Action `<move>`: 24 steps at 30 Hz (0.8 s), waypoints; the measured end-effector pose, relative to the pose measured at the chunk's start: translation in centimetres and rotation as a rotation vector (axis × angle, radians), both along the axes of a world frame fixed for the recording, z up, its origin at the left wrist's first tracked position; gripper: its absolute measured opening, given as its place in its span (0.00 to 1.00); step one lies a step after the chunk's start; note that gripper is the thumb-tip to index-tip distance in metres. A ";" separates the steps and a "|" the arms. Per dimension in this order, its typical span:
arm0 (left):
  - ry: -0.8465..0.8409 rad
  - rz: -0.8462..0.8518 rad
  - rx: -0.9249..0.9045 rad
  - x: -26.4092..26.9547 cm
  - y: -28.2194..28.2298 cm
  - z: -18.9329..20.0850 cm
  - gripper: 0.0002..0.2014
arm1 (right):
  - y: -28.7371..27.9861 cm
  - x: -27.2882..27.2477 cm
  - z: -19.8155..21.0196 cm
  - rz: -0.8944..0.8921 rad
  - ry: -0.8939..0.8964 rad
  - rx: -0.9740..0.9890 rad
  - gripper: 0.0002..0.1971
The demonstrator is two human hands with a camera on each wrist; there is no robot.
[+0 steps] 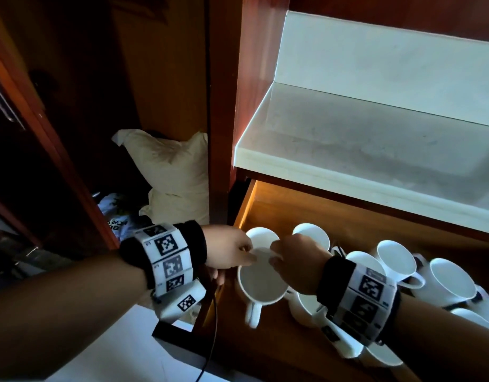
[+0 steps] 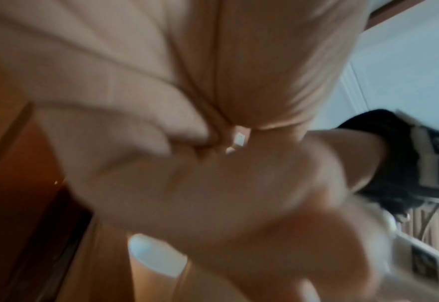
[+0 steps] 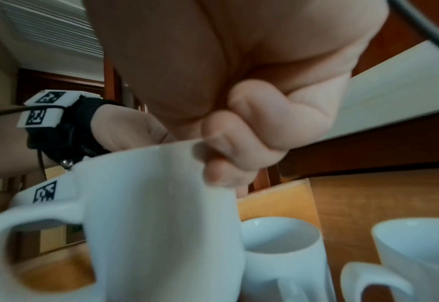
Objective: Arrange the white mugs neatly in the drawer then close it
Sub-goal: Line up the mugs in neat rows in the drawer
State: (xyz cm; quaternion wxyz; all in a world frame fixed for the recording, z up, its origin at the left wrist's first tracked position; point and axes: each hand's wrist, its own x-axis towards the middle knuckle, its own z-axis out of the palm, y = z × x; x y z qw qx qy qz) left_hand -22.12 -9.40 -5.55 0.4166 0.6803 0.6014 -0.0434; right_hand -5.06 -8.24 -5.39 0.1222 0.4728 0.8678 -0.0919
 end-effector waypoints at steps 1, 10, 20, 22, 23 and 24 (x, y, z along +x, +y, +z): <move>-0.004 -0.016 0.017 -0.4 0.4 0.2 0.18 | -0.1 0.0 -0.4 0.021 -0.030 -0.018 0.13; 0.211 -0.140 0.239 -1.0 1.2 0.6 0.19 | -0.8 -2.1 -4.6 0.058 -0.166 -0.169 0.17; 0.223 -0.237 0.231 -0.6 0.7 -0.7 0.21 | 0.1 -2.3 -5.1 0.075 -0.080 -0.267 0.21; 0.239 -0.266 0.244 -0.5 0.7 -1.3 0.18 | 0.2 -2.3 -5.6 0.062 -0.066 -0.272 0.22; 0.255 -0.275 0.253 -0.4 0.6 -1.5 0.16 | 0.2 -2.3 -5.8 0.049 -0.042 -0.282 0.23; 0.281 -0.286 0.267 -0.2 0.4 -1.8 0.15 | 0.2 -2.3 -5.9 0.038 -0.007 -0.295 0.24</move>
